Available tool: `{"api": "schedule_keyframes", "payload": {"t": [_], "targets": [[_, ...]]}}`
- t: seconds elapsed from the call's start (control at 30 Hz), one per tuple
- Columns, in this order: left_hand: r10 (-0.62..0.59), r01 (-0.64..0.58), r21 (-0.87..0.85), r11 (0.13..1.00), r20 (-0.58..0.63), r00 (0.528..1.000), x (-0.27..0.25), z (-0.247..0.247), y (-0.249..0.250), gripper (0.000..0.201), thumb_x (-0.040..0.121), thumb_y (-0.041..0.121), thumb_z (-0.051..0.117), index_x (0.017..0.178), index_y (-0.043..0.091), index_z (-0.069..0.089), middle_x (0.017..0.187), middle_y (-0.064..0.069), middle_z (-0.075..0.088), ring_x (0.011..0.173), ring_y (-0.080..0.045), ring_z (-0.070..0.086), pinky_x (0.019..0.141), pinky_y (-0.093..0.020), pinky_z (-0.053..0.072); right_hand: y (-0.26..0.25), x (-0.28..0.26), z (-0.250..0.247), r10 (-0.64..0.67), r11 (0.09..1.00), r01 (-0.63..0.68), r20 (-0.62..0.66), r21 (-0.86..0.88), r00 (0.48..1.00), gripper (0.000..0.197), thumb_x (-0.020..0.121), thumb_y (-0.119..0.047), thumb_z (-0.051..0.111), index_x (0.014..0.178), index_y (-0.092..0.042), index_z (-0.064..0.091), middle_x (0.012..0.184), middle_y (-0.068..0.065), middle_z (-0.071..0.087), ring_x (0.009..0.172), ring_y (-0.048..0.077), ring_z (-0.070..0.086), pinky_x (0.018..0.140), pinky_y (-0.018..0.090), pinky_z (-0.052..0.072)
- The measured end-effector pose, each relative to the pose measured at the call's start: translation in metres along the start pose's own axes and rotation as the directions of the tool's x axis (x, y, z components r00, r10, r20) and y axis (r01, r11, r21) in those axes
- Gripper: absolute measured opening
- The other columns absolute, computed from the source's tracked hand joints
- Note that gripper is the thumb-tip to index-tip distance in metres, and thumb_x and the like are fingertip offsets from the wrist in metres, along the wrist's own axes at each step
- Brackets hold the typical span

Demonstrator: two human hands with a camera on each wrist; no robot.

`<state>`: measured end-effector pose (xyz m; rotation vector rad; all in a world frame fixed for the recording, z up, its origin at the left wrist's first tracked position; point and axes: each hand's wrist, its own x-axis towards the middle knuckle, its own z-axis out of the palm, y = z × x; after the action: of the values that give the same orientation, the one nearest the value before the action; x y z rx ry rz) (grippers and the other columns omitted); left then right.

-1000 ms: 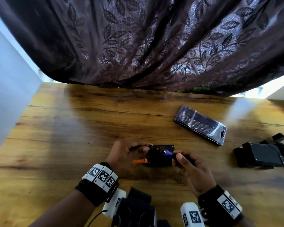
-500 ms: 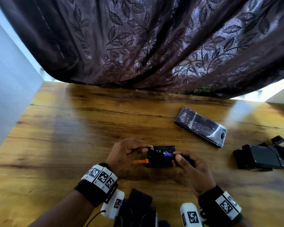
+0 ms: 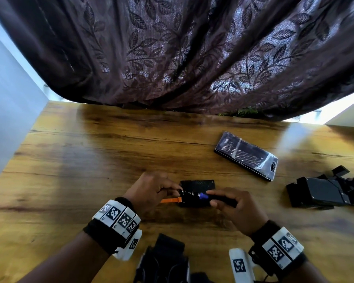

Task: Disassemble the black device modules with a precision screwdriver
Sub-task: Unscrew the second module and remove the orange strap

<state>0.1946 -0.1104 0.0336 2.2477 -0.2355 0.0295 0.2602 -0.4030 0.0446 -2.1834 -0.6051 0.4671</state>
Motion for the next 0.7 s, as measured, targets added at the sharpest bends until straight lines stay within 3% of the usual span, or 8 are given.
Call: {"api": "schedule_keyframes", "payload": {"t": [0.1,0.17,0.27,0.37,0.53,0.7], "targets": [[0.012,-0.011,-0.022,1.000,0.019,1.000,0.002,0.003,0.005,0.019,0.088,0.011,0.077,0.105,0.017,0.080,0.090,0.031,0.062,0.082,0.018,0.061,0.068,0.000,0.043,-0.009,0.004,0.002,-0.004,0.987,0.021,0.100,-0.161,0.995,0.025,0.099,-0.033,0.062,0.118,-0.048,0.064,0.101,-0.023,0.064,0.090,-0.003,0.059,0.076,0.023,0.045],[0.033,-0.032,-0.023,0.999,0.014,0.999,0.004,0.006,0.007,0.017,0.088,0.012,0.078,0.104,0.018,0.081,0.092,0.023,0.069,0.082,0.016,0.062,0.069,-0.001,0.043,-0.021,0.005,0.006,0.017,0.967,0.018,0.133,-0.254,0.991,0.012,0.099,-0.048,0.053,0.110,-0.047,0.058,0.101,-0.021,0.058,0.089,-0.003,0.055,0.075,0.022,0.042],[0.061,-0.060,-0.036,0.998,0.041,0.997,0.006,0.009,0.010,0.014,0.089,0.014,0.078,0.102,0.017,0.081,0.092,0.022,0.070,0.083,0.015,0.063,0.071,-0.002,0.044,-0.034,0.004,0.010,0.082,0.922,-0.045,0.082,-0.384,0.993,0.032,0.093,-0.070,0.043,0.095,-0.040,0.056,0.089,-0.019,0.056,0.079,0.000,0.053,0.065,0.019,0.039],[0.049,-0.047,-0.032,0.998,0.064,0.997,0.006,0.009,0.013,0.014,0.090,0.020,0.077,0.103,0.018,0.080,0.090,0.027,0.065,0.083,0.014,0.062,0.071,-0.003,0.044,-0.043,0.003,0.011,0.087,0.890,-0.063,0.031,-0.452,0.996,0.046,0.091,-0.077,0.034,0.086,-0.036,0.055,0.080,-0.016,0.054,0.070,0.001,0.051,0.058,0.019,0.035],[0.025,-0.022,-0.033,0.999,0.086,0.996,0.006,0.007,0.017,0.015,0.090,0.026,0.076,0.105,0.023,0.079,0.094,0.019,0.072,0.086,0.010,0.065,0.073,-0.005,0.046,-0.049,0.003,0.011,0.102,0.875,-0.104,-0.030,-0.474,0.994,0.053,0.088,-0.080,0.038,0.075,-0.032,0.055,0.073,-0.011,0.056,0.066,0.005,0.053,0.057,0.021,0.042],[0.001,0.006,-0.054,0.999,0.134,0.991,0.002,0.009,0.027,0.018,0.093,0.024,0.073,0.111,0.022,0.077,0.102,0.014,0.073,0.093,0.010,0.064,0.079,-0.007,0.048,-0.053,0.000,0.013,0.154,0.848,-0.173,-0.079,-0.502,0.985,0.055,0.083,-0.080,0.041,0.069,-0.029,0.054,0.068,-0.010,0.055,0.061,0.006,0.050,0.054,0.020,0.039]]}}
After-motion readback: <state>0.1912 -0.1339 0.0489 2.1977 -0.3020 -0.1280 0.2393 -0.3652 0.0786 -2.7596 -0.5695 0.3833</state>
